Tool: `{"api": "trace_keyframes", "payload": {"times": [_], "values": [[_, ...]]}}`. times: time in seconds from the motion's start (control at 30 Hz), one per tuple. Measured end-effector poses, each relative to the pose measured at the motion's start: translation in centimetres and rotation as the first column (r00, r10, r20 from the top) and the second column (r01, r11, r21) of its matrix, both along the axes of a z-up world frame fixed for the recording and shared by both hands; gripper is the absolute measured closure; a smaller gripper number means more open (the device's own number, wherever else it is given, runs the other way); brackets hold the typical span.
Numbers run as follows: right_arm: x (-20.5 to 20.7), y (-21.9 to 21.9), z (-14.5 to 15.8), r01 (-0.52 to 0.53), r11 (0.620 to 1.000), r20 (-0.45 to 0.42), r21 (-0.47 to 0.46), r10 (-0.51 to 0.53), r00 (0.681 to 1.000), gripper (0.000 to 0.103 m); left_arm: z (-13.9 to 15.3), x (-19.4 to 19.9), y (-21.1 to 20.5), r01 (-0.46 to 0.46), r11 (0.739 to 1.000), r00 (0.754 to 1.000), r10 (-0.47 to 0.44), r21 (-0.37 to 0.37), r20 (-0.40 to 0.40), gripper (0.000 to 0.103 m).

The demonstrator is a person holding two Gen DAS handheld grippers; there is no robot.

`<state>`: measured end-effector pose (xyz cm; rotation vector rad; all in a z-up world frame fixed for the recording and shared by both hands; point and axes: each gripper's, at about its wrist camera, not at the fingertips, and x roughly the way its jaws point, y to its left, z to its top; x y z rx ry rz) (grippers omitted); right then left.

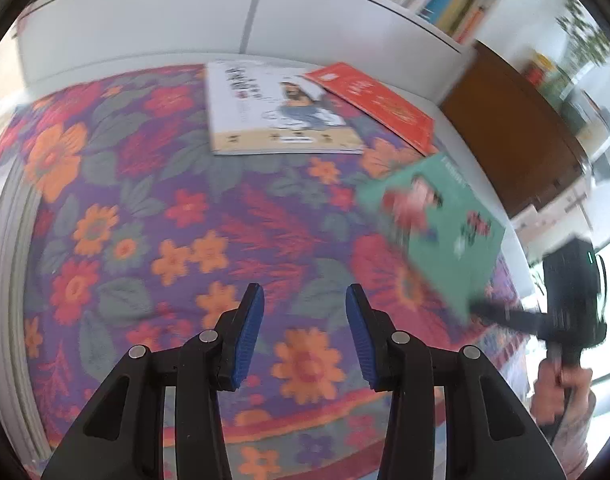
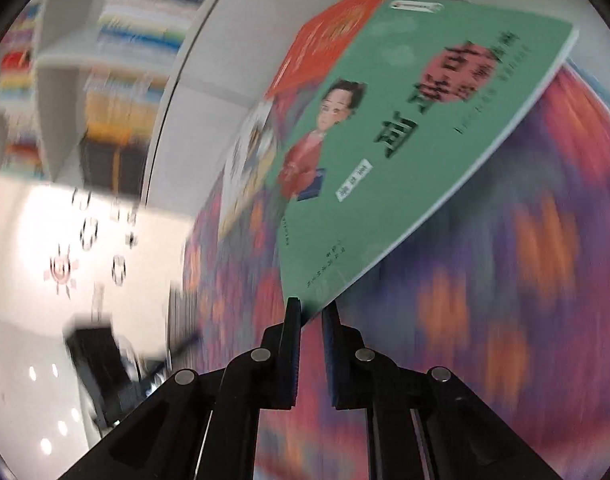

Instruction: Organize books

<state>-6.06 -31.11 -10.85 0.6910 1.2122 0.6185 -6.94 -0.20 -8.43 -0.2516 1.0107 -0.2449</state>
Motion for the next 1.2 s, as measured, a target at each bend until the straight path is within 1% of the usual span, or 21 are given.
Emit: {"api": "trace_keyframes", "payload": {"times": [0.07,0.1,0.13,0.2,0.27,0.3,0.37,0.43,0.5,0.57,0.63,0.67,0.7,0.77,0.83,0.87,1.0,1.03,1.1,1.13,1.2], "values": [[-3.1,-0.3,0.3,-0.059,0.998,-0.008,-0.031,0.058,0.998,0.092,0.4,0.4,-1.3,0.034,0.999,0.999,-0.034,0.008,0.012,0.063],[-4.0,-0.7,0.4,-0.068,0.997,-0.012,-0.047,0.068,0.998,0.091,0.5,0.7,-2.0,0.048,0.999,0.999,-0.049,0.013,0.019,0.063],[-4.9,-1.6,0.5,-0.068,0.994,-0.018,-0.089,0.067,0.998,0.09,0.5,1.4,-3.1,0.071,0.997,0.997,-0.071,0.018,0.027,0.063],[-5.3,-2.8,0.8,-0.038,0.987,-0.001,-0.155,0.038,0.999,0.089,0.1,2.5,-4.6,0.102,0.995,0.994,-0.103,0.016,0.029,0.063],[-4.7,-4.6,1.4,0.037,0.969,0.051,-0.245,-0.025,0.998,0.089,-0.7,3.8,-6.8,0.144,0.989,0.989,-0.144,0.025,0.015,0.063],[-4.3,-5.2,1.6,0.054,0.965,0.055,-0.258,-0.041,0.998,0.086,-1.0,4.2,-7.6,0.159,0.987,0.987,-0.159,0.026,0.009,0.063],[-2.9,-6.5,1.5,0.087,0.963,0.057,-0.255,-0.075,0.996,0.085,-1.7,5.1,-9.2,0.173,0.984,0.985,-0.173,0.041,-0.001,0.063],[-1.8,-6.9,1.0,0.096,0.959,0.038,-0.266,-0.089,0.995,0.084,-2.5,6.3,-10.6,0.182,0.98,0.983,-0.182,0.074,-0.014,0.063],[-0.7,-6.7,0.6,0.099,0.963,0.021,-0.251,-0.097,0.995,0.084,-3.2,7.2,-11.4,0.188,0.977,0.982,-0.187,0.103,-0.028,0.063],[0.5,-6.1,0.8,0.093,0.959,0.023,-0.268,-0.09,0.996,0.082,-3.4,7.6,-11.9,0.208,0.973,0.978,-0.207,0.103,-0.017,0.057],[0.8,-5.6,1.1,0.087,0.959,0.037,-0.268,-0.08,0.996,0.073,-3.4,7.3,-12.3,0.256,0.963,0.967,-0.253,0.091,-0.035,0.057],[1.0,-5.2,1.2,0.081,0.958,0.04,-0.277,-0.073,0.997,0.073,-3.3,7.0,-12.4,0.267,0.96,0.963,-0.264,0.085,-0.044,0.055],[1.2,-4.7,1.3,0.074,0.954,0.047,-0.291,-0.063,0.997,0.072,-3.3,6.6,-12.4,0.271,0.958,0.962,-0.267,0.094,-0.049,0.055],[1.5,-3.7,1.7,0.058,0.933,0.071,-0.355,-0.035,0.997,0.071,-3.2,5.4,-12.0,0.284,0.954,0.959,-0.279,0.102,-0.061,0.055],[1.9,-2.8,2.1,0.037,0.917,0.087,-0.396,-0.003,0.996,0.071,-3.2,3.8,-10.8,0.286,0.955,0.957,-0.28,0.075,-0.081,0.055],[2.2,-2.2,2.1,0.023,0.916,0.089,-0.402,0.014,0.996,0.071,-3.2,3.0,-10.1,0.285,0.957,0.956,-0.28,0.056,-0.092,0.055],[3.0,0.5,1.8,-0.052,0.921,0.077,-0.386,0.089,0.993,0.071,-3.1,-1.1,-6.6,0.273,0.962,0.954,-0.275,-0.028,-0.12,0.055],[3.1,1.3,1.7,-0.074,0.923,0.074,-0.379,0.11,0.991,0.071,-3.0,-2.6,-5.4,0.26,0.965,0.958,-0.261,-0.023,-0.119,0.055],[3.1,3.2,1.4,-0.132,0.929,0.058,-0.345,0.162,0.985,0.071,-3.0,-4.3,-3.9,0.227,0.974,0.967,-0.225,0.002,-0.117,0.055],[3.0,4.3,1.3,-0.166,0.932,0.05,-0.323,0.192,0.98,0.071,-3.1,-5.4,-2.6,0.197,0.98,0.973,-0.196,-0.003,-0.121,0.055],[2.6,6.5,1.3,-0.218,0.921,0.051,-0.324,0.247,0.968,0.071,-3.3,-6.5,-1.0,0.16,0.987,0.979,-0.159,-0.006,-0.126,0.055]]}}
